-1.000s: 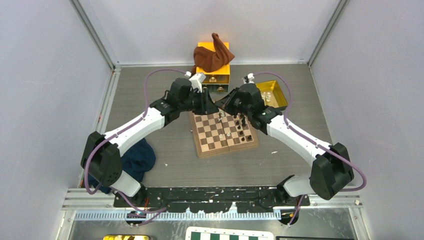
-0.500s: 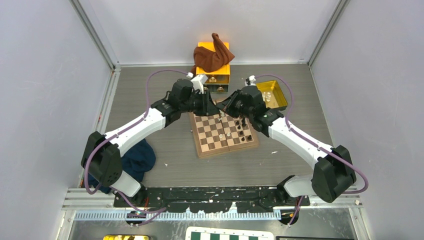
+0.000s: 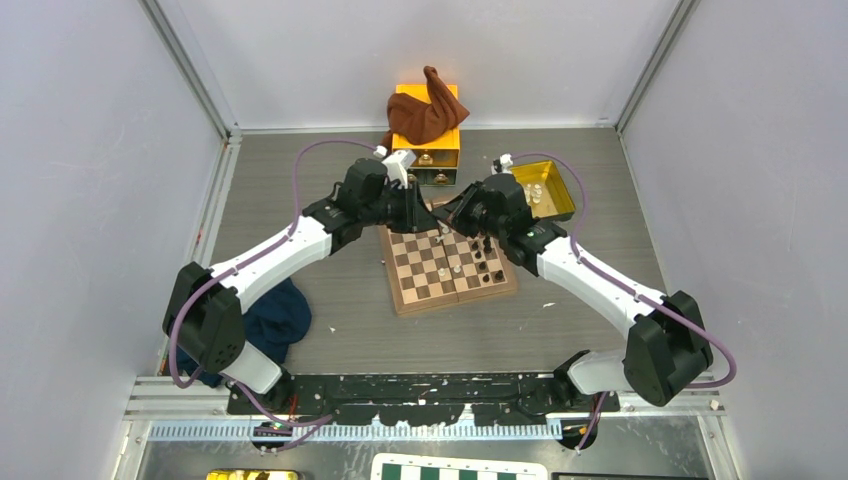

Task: Set up the chess pieces on the board
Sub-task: Place the chess piece on the chessboard.

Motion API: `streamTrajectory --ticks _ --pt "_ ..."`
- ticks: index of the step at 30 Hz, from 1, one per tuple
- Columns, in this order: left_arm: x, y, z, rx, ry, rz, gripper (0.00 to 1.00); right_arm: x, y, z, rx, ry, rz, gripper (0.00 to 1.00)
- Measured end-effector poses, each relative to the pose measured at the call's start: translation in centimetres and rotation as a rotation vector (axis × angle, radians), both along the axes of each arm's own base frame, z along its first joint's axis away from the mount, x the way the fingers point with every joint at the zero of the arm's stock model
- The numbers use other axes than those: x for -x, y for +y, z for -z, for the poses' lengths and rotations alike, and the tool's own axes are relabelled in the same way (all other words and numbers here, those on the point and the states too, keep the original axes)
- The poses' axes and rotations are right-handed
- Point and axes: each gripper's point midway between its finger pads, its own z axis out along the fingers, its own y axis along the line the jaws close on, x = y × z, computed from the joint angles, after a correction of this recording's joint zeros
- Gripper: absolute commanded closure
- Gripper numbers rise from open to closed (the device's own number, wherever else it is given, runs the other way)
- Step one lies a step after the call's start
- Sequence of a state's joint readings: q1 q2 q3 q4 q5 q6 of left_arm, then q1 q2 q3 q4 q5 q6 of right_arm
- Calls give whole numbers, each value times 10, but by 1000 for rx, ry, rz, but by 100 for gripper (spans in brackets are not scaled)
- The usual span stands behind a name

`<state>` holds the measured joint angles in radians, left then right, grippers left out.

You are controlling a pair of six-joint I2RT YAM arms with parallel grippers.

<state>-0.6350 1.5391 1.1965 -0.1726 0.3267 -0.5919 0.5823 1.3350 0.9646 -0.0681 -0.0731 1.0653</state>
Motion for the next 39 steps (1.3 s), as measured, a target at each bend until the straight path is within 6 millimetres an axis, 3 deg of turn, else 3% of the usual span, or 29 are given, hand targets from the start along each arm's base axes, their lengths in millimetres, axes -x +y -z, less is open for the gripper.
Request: streamTrajectory --ticks 8,17,22,31,39 --pt "0 1 1 -18 -20 7 85 0 0 2 -13 9 9 98" --pt "0 7 -1 -63 -91 42 86 9 -1 -4 -19 4 -13 68" --pt "0 13 -3 -92 -123 57 88 17 -2 -10 -21 1 -32 60" --pt "19 14 -1 -112 -127 165 89 28 -9 -5 30 15 -59 58" --pt "40 24 -9 -148 -147 257 97 31 -20 -10 83 23 -82 58"
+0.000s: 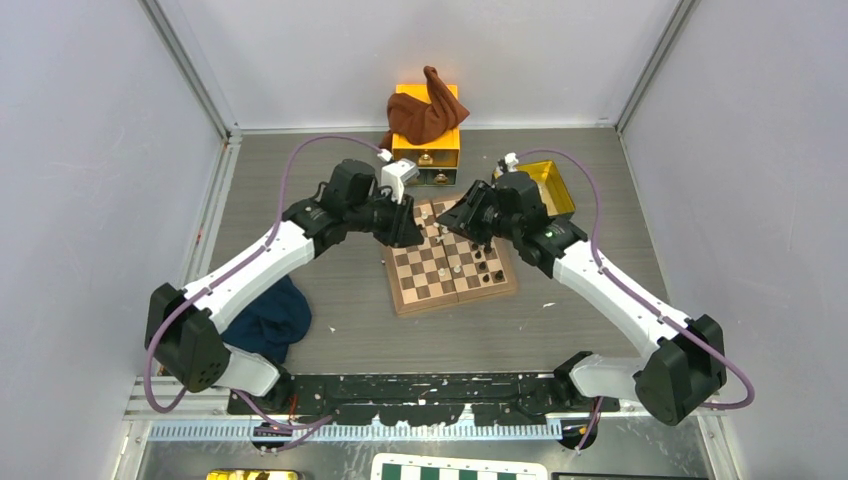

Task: Set up the chess pieces on the board
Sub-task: Place the chess piece on the chessboard.

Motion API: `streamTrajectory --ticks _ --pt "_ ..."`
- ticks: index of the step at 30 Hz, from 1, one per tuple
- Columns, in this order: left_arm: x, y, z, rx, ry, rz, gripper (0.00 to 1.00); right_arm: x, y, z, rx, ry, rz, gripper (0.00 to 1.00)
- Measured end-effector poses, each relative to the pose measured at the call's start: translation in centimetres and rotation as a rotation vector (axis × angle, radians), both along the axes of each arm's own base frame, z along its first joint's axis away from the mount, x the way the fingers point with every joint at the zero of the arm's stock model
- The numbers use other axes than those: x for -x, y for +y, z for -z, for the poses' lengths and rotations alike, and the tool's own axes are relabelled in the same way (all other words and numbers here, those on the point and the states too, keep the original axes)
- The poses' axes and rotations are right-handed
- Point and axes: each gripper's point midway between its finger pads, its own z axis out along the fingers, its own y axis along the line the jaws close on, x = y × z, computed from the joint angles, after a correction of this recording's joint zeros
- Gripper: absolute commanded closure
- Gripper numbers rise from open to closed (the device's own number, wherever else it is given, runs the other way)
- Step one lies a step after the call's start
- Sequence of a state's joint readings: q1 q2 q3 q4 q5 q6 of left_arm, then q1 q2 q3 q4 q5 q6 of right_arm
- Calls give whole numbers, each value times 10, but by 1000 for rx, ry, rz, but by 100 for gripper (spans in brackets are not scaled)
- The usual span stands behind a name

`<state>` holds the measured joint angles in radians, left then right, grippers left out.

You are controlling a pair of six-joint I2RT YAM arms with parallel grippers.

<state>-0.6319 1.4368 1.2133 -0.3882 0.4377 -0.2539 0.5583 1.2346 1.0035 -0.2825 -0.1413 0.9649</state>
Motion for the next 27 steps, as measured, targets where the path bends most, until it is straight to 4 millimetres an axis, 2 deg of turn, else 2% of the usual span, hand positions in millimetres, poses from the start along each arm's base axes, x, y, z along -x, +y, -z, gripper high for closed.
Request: streamTrajectory --ticks 8,12,21,27 --pt "17 10 -7 -38 -23 77 96 4 -4 -16 -47 26 -76 59" --pt "23 12 -4 -53 -12 104 96 7 -5 -16 -87 69 -116 59" --pt "27 16 -1 -84 -18 141 96 22 15 -4 -173 224 -242 58" --pt "22 13 -4 -92 -36 156 96 28 25 -7 -234 263 -295 58"
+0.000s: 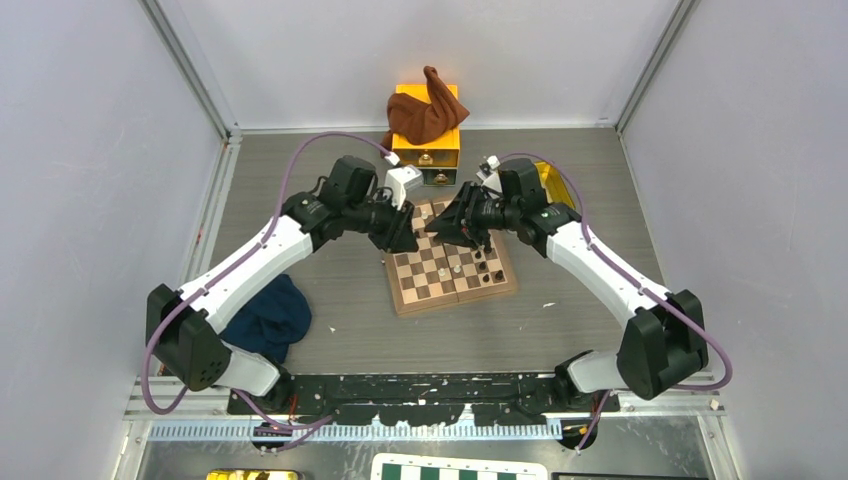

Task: Set up the chess pieces on the board
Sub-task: Place the chess piece on the chessboard.

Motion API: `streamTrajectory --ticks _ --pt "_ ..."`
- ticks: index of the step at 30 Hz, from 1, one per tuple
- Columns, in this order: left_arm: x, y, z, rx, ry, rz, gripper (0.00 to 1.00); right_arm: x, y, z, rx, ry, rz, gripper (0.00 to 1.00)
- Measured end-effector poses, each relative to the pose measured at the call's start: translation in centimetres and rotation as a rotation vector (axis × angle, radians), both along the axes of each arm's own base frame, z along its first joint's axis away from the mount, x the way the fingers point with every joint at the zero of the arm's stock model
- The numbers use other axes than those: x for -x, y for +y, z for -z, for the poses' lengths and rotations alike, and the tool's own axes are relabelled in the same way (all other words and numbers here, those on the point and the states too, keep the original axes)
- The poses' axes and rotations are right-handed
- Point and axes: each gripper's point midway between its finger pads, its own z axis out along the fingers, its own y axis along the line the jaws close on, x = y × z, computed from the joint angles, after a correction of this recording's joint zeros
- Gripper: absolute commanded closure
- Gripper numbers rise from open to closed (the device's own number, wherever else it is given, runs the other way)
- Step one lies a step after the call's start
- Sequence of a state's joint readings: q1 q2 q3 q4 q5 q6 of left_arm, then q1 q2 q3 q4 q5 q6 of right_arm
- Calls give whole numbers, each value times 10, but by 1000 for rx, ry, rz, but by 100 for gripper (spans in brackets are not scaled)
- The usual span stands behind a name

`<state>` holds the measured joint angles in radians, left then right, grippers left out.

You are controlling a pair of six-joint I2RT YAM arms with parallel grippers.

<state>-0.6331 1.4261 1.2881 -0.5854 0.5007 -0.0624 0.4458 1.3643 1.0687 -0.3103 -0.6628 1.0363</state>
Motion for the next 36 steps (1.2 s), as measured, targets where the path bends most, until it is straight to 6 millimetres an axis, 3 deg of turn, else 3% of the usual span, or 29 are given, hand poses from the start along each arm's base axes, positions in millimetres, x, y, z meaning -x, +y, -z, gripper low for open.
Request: streamTrajectory --ticks 24,30,36 --pt "0 -14 2 -3 -1 44 97 -2 19 6 -80 53 -53 62" --pt "2 -15 1 -1 -1 51 97 -2 20 8 -84 61 -49 73" --pt "2 -14 1 -2 0 51 97 -3 20 8 -86 62 -47 91"
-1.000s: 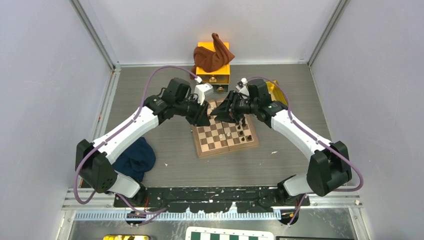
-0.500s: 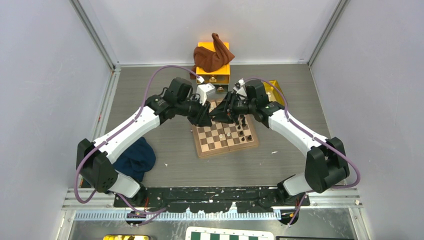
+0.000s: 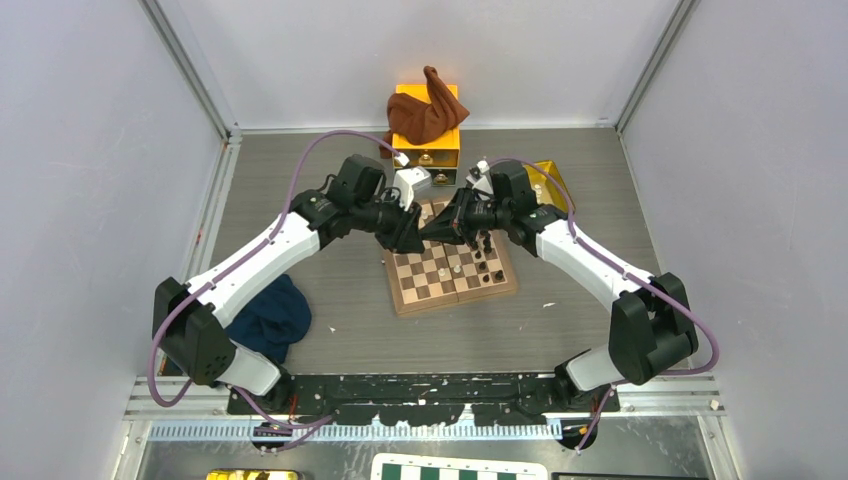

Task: Set up the chess pieces on the board
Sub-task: Place the chess piece on the chessboard.

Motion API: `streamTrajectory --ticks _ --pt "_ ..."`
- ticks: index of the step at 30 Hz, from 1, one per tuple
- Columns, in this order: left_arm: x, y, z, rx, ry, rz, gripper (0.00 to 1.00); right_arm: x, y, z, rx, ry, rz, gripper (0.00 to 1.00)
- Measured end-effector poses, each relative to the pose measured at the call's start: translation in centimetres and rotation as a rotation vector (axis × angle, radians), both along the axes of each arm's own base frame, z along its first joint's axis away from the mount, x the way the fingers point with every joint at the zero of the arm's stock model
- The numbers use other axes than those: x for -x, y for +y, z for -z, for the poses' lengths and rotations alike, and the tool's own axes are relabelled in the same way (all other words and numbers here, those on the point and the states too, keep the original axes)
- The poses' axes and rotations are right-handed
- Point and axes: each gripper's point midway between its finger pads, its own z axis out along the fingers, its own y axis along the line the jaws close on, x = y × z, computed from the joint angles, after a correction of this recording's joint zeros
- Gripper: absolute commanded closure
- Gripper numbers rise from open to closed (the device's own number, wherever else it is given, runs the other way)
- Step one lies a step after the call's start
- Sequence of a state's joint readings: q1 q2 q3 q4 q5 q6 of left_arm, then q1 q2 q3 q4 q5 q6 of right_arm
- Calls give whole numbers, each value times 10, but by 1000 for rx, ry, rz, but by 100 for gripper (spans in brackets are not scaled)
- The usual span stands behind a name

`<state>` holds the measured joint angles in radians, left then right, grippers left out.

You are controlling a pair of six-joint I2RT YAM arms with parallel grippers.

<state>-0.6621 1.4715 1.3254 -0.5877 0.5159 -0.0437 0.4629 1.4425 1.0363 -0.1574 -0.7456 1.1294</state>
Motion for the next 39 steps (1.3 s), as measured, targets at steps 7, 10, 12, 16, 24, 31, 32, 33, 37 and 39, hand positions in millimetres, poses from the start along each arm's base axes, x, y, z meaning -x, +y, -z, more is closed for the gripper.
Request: streamTrajectory --ticks 7,10,12,16,24,31,32,33,37,39 --pt "0 0 2 -5 7 0 79 1 0 3 3 7 3 99" --pt "0 0 3 -9 7 -3 55 1 -1 4 4 8 3 99" --pt "-1 1 4 -15 4 -14 45 1 0 4 3 8 2 99" --pt "-8 3 4 -29 -16 -45 35 2 0 5 4 9 -1 99" --pt "-15 10 3 -41 -45 -106 32 3 -1 9 22 6 0 99" --pt "-20 14 -1 -40 -74 -151 32 6 -6 18 71 2 6 99" --pt "-20 15 -2 -38 -78 -159 32 6 -8 19 83 0 7 99" --pt "-21 16 -4 -35 -86 -169 31 6 -9 21 95 -5 9 99" --pt "-22 21 -15 -14 -119 -205 30 8 -17 24 149 -25 18 99" --pt "-23 24 -21 -1 -135 -224 30 8 -20 23 173 -48 24 99"
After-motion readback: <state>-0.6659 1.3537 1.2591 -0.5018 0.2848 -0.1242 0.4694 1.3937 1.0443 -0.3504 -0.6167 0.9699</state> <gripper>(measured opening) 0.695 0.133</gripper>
